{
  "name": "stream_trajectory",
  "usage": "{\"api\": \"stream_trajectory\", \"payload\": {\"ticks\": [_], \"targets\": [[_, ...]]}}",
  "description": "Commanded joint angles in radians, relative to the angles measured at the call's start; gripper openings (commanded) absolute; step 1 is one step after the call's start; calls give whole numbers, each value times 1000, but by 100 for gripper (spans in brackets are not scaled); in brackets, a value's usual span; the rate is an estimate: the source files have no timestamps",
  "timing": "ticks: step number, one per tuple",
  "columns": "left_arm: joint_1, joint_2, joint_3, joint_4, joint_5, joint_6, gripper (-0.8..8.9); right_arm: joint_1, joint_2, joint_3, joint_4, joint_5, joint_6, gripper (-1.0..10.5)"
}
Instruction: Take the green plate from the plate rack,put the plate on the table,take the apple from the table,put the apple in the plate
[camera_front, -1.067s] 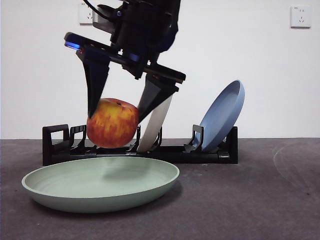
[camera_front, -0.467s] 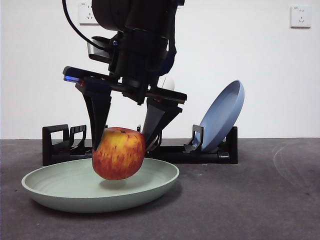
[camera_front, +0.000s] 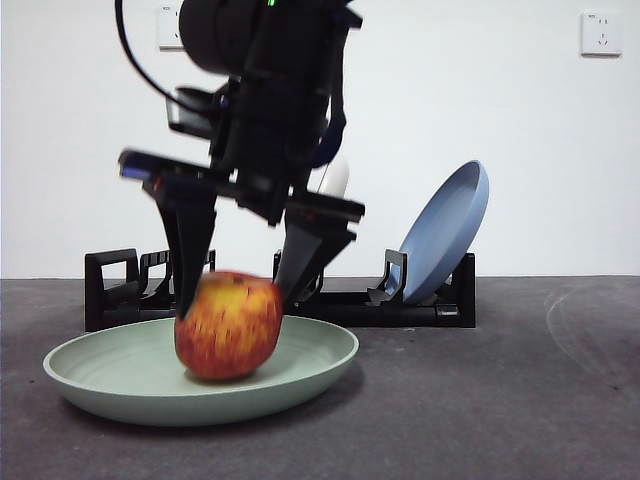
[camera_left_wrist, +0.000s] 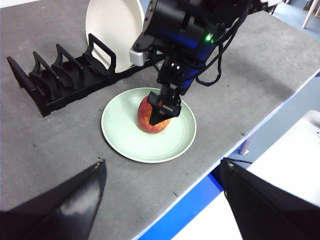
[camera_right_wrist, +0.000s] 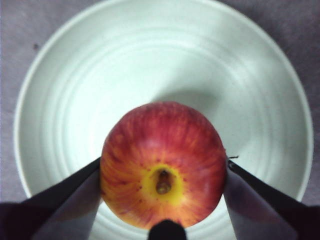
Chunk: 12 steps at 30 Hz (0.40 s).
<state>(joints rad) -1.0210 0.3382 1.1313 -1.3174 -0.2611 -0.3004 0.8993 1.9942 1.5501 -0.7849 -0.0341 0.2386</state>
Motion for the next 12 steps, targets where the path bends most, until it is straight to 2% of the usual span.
{"api": "stream_trajectory", "payload": {"ticks": [1,3,5,9,11,12], "targets": [[1,-4,-4,1,-5,-10,377,5,19,1,8,-3,-8,-12],[1,-4,-4,1,-5,-10,377,5,19,1,13,-3,-8,-8],[1,-4,-4,1,-5,-10,377,5,19,1,28,-4,-7,45],[1,-4,-4,1,-5,-10,377,4,19,1,35,-3,-4,418],[1,-4,-4,1,-5,-10,377,4,19,1,29,-3,-5,551],[1,-4,-4,1,-5,-10,377,5,19,1,27,-4,-5,580]]}}
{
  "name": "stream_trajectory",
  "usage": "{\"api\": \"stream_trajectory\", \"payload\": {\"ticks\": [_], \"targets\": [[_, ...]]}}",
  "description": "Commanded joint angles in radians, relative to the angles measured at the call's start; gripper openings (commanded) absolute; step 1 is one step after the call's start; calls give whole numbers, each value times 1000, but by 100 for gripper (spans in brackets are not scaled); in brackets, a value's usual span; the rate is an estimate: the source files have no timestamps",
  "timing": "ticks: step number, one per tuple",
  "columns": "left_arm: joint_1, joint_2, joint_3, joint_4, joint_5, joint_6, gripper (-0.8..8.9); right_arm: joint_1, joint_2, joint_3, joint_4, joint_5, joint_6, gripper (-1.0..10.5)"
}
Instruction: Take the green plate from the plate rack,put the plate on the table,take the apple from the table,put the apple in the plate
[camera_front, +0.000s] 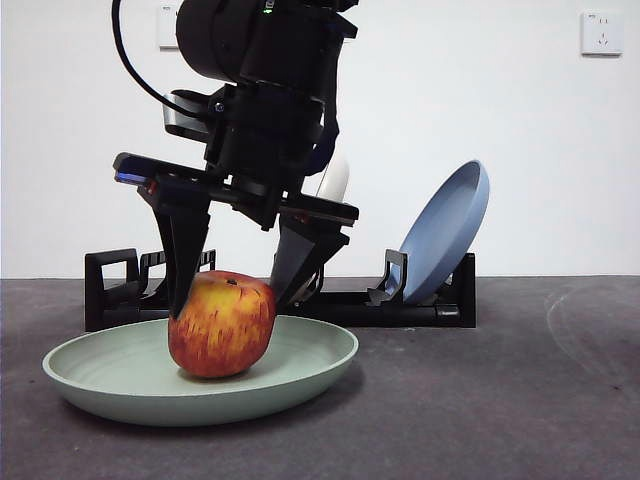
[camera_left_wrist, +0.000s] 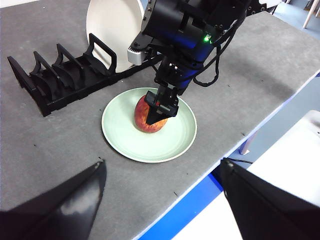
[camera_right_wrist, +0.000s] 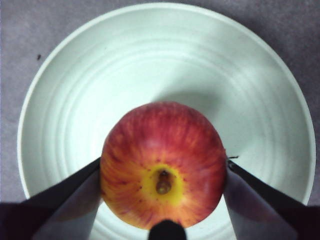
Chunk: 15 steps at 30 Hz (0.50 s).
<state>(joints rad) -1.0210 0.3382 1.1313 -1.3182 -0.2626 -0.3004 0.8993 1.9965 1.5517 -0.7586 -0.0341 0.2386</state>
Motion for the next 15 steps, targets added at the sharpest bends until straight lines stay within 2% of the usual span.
{"api": "stream_trajectory", "payload": {"ticks": [1,11,15], "targets": [[1,-4,-4,2,-3,-10,377,5,17,0,-1,-4,-5,582],[1,-4,-4,2,-3,-10,377,5,16,1,-31,-19,-5,603],[1,-4,-4,3,-3,-10,377,4,14,40,-93,-21,-18,599]]}}
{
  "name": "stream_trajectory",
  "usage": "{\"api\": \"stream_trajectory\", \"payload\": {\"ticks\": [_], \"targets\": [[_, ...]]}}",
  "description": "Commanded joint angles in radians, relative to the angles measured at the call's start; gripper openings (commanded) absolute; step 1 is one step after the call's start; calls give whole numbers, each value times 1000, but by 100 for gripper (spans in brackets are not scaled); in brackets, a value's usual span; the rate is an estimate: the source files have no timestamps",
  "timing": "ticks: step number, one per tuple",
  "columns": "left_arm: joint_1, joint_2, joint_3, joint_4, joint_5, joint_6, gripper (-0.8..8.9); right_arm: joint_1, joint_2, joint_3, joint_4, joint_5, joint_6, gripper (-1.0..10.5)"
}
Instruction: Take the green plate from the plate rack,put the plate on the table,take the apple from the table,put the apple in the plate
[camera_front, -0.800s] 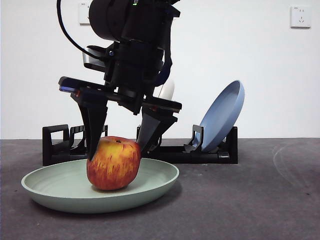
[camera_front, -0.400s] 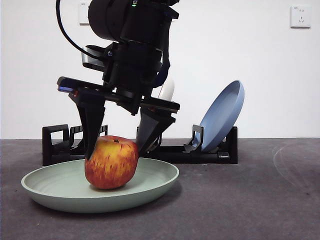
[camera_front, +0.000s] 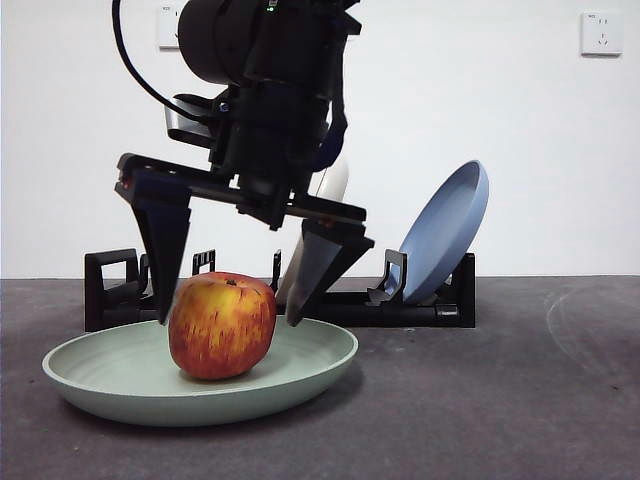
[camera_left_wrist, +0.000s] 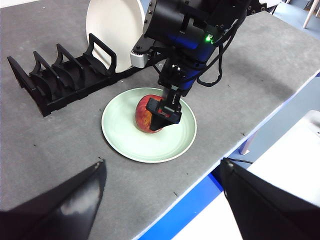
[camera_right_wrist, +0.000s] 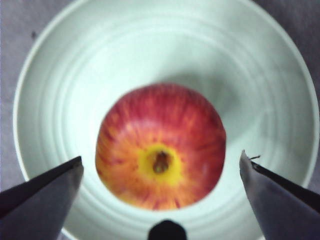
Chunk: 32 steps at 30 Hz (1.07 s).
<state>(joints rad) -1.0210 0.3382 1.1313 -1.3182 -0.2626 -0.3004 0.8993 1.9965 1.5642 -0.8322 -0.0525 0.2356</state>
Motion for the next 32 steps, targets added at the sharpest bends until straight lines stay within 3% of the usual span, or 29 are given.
{"api": "stream_trajectory", "payload": {"ticks": [1,10,14,20,32], "targets": [[1,-4,-4,3,-3,-10,377,3,11,46,-45,-4,-29,599],[1,23,-4,40,-3,-42,377,4,-74,233,-378,0,-144,597],[-2,56,-4,85,-3,12,377,5,-171,234,-447,0,-167,597],[-8,121,-4,157,-1,55,377,5,-344,232,-544,42,-163,597],[-8,256,-4,254,1,95,377,5,-672,208,-547,42,-77,597]]}}
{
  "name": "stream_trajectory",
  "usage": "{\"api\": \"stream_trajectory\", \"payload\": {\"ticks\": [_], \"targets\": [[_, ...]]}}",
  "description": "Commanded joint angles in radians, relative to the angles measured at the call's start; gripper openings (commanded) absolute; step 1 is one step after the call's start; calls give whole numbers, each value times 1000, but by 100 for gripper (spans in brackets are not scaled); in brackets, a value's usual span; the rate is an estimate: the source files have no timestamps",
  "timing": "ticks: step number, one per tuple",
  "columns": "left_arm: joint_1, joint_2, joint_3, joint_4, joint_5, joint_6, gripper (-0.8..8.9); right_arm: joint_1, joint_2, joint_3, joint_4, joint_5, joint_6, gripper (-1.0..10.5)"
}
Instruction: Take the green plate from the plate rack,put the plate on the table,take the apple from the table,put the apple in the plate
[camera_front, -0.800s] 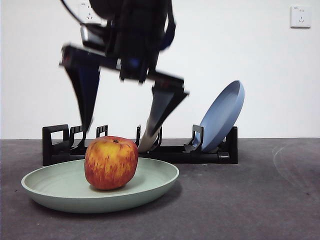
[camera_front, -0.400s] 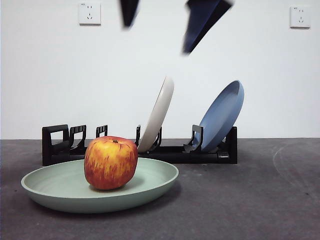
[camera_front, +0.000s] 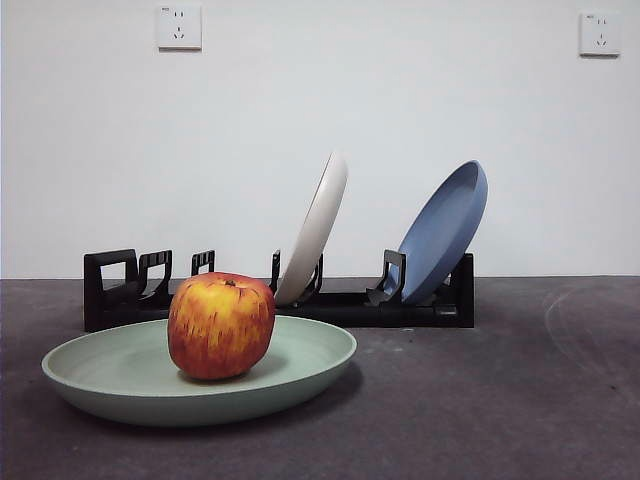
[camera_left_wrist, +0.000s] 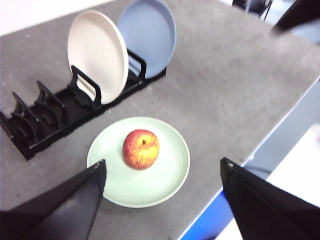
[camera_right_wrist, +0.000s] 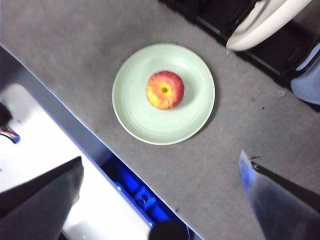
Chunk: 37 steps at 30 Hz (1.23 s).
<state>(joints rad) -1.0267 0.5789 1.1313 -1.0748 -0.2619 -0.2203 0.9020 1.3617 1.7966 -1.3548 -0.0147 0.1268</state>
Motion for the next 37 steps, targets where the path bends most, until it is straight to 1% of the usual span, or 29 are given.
{"api": "stream_trajectory", "payload": {"ticks": [1,5,9,13,14,16,17,19,20,28,33,37], "targets": [[-3,26,-4,12,0,15,377,2,-65,-39,-24,4,36,597],[-3,50,-4,47,8,15,377,2,-167,-129,-24,22,64,597],[-3,55,-4,104,60,15,377,2,-263,-251,-24,79,92,597],[-3,55,-4,135,87,10,373,2,-329,-349,-24,86,116,588],[-3,55,-4,133,87,5,372,2,-340,-367,-24,86,121,556],[-3,61,-4,126,87,3,359,2,-352,-389,-24,86,138,419],[-3,61,-4,120,90,5,286,2,-356,-396,-24,86,138,312],[-3,66,-4,111,104,15,41,2,-362,-403,-24,86,137,49],[-3,67,-4,111,107,14,-13,2,-366,-406,-24,86,131,-19],[-3,72,-4,111,113,4,-8,2,-366,-406,-24,83,131,-8],[-3,72,-4,104,112,3,-4,2,-365,-404,-24,128,142,0],[-3,73,-4,104,105,4,-4,2,-365,-404,-24,130,142,0]]}}
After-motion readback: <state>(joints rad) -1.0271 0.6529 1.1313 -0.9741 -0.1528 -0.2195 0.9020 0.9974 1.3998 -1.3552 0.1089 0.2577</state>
